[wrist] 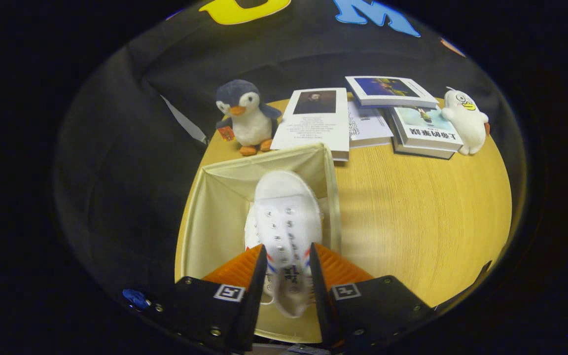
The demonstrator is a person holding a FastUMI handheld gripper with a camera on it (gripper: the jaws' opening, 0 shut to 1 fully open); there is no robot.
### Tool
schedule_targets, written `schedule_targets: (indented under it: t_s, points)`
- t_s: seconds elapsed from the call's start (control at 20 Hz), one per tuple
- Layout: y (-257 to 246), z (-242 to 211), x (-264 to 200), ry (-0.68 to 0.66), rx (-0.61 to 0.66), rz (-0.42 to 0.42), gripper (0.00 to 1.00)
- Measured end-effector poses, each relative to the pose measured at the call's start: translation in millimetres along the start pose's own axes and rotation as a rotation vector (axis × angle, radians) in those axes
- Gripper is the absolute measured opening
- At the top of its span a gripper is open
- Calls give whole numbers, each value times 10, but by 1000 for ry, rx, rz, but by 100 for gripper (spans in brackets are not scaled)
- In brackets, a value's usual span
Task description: Open the storage box then place both shoes into the box .Put the left shoe in first, then the right shoe, with the right side of both shoes facing outward in a uniform manner.
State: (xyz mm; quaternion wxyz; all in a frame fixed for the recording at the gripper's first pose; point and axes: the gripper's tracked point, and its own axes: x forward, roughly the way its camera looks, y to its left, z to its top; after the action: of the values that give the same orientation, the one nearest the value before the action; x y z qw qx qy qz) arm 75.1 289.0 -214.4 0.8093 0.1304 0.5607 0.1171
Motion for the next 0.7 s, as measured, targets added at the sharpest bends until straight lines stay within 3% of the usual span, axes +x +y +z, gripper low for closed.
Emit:
schedule_targets:
  t_s: [0.15, 0.4, 0.7]
  points:
    - [9, 181, -290, -86, -67, 2, 97]
    - [-74, 335, -829, -226, -132, 22, 99]
    - [-566, 450, -1514, -368, -129, -6, 98]
